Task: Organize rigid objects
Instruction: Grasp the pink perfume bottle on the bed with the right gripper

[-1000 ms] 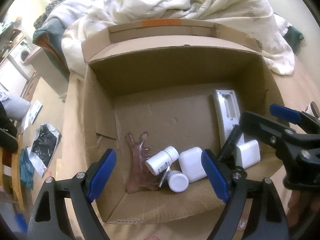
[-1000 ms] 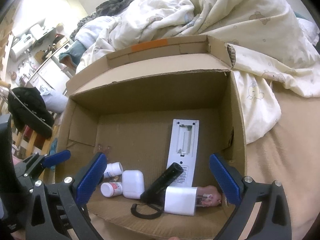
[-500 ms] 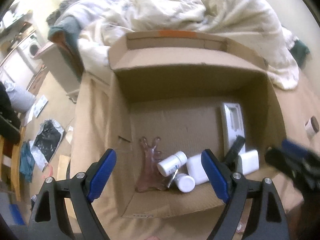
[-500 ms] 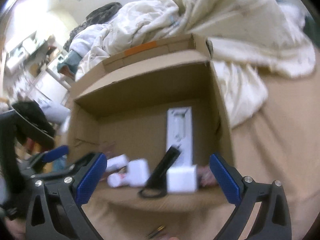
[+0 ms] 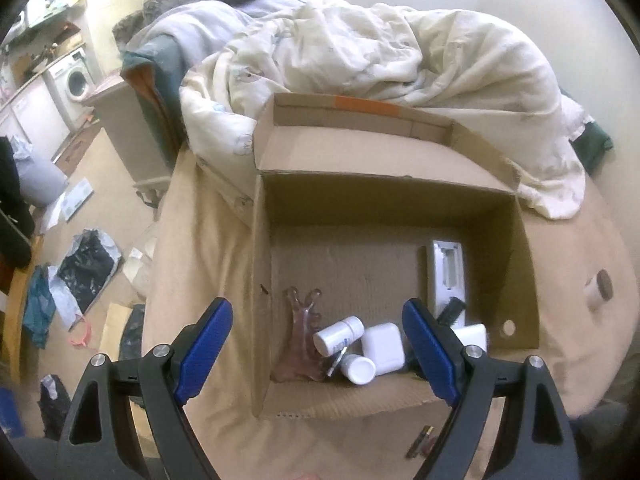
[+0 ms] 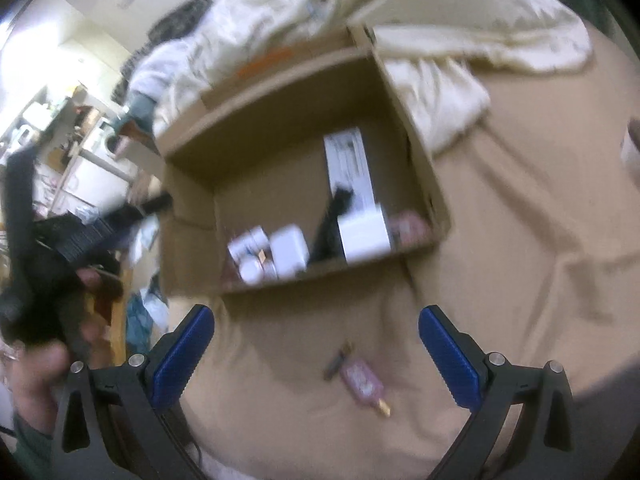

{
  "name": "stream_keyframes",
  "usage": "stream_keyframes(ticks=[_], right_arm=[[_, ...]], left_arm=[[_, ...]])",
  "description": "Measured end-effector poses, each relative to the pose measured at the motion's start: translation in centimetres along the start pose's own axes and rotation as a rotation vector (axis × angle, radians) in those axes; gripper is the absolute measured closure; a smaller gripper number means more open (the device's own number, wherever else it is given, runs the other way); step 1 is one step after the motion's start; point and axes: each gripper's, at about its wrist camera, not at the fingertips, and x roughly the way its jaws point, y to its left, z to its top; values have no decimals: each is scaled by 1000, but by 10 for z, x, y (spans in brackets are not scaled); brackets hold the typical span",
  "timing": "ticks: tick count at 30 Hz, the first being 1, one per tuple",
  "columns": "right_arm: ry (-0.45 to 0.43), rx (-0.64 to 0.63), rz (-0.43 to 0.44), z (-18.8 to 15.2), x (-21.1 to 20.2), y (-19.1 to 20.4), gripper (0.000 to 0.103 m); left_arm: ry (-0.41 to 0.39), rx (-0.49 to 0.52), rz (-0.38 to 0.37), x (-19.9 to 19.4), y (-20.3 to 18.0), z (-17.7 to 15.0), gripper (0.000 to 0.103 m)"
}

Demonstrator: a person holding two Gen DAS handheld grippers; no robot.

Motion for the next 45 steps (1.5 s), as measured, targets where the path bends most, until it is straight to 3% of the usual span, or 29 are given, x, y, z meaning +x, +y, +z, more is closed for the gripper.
stream_keyframes(ticks=[5, 6, 7, 9, 14, 16, 20, 22, 31, 37, 45], right_arm=[[128, 93, -47, -30, 40, -13, 0], [141, 94, -51, -34, 47, -14, 7], [157, 92, -56, -37, 53, -14, 24], [199, 76, -83, -42, 67, -14, 42], [218, -84, -204, -50, 82, 4, 49], [240, -123, -269, -56, 91, 7, 61], [228, -189, -320, -59, 95, 12, 69], [209, -157, -292, -57, 88, 10, 76], [101, -80, -129, -29, 32, 9, 77], [-26, -154, -52, 11, -21, 18, 77], [-206, -264, 22, 27, -65, 18, 76]], left_arm=[[6, -9, -15, -4, 1, 0, 18], [9, -14, -20, -4, 2, 0, 18], [11, -16, -23, -4, 3, 0, 18], [15, -23, -30, -4, 3, 1, 18], [13, -36, -47, -7, 4, 3, 18], [8, -37, -50, -9, 4, 3, 18], [-11, -27, -34, -12, 3, 3, 18], [-36, -4, -33, -18, -2, 3, 18], [-38, 22, -34, -19, -4, 0, 18], [5, 44, -74, -21, -6, -15, 18], [60, 180, -103, -23, -39, -68, 18]])
